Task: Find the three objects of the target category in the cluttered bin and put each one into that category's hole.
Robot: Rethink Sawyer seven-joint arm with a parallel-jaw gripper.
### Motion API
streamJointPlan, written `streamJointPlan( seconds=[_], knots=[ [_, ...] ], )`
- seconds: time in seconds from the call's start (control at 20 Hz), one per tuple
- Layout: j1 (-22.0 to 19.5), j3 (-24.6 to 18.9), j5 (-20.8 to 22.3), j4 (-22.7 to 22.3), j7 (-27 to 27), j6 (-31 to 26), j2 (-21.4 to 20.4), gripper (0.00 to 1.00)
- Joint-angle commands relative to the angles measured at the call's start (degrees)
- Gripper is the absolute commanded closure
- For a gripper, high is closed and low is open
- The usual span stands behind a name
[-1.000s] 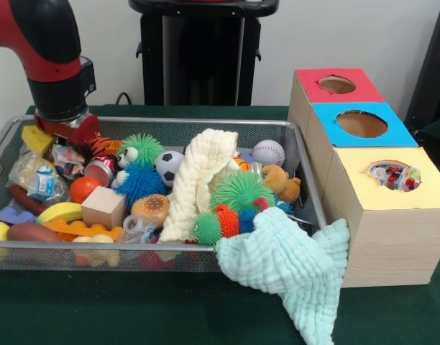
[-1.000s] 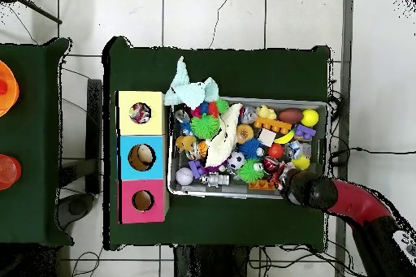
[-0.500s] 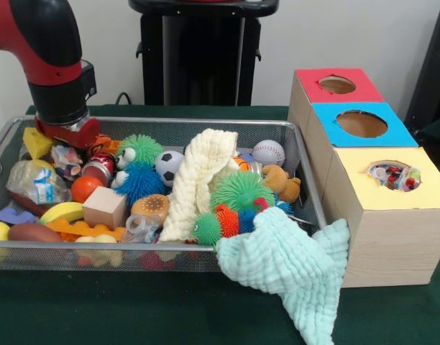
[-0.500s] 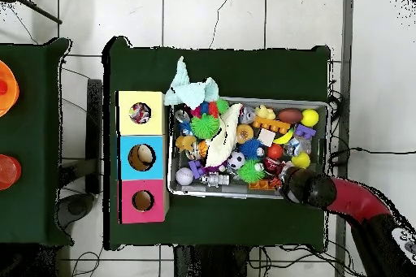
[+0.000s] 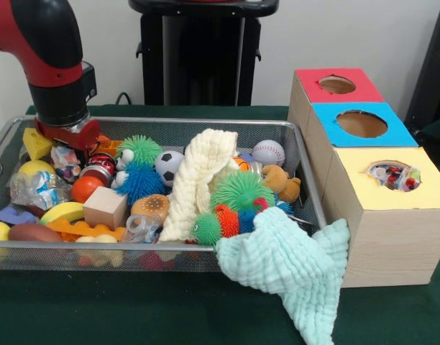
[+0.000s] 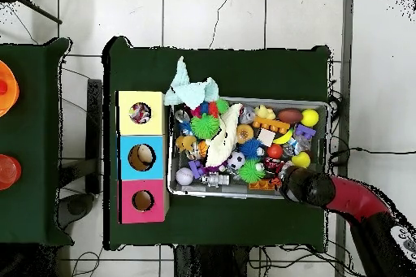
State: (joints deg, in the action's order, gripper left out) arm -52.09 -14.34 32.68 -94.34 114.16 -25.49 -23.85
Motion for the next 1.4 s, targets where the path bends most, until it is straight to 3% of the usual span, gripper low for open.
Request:
streamJointPlan(
  seconds=[0.05,0.35,0.5,1.1,1.4],
  knots=[
    [0.7,0.7,0.9,7.4,-0.5,-1.3,3.5,1.00],
    [1.2,-1.6,-5.5,1.5,2.2,-5.3,-6.6,1.00],
    [1.1,-2.3,-7.7,0.2,2.0,-6.9,-9.2,1.00],
    [4.5,0.7,-10.6,-4.0,4.5,-5.3,-14.2,1.00],
    [6.1,1.9,-11.6,-4.7,5.6,-4.5,-12.9,1.00]
  ],
)
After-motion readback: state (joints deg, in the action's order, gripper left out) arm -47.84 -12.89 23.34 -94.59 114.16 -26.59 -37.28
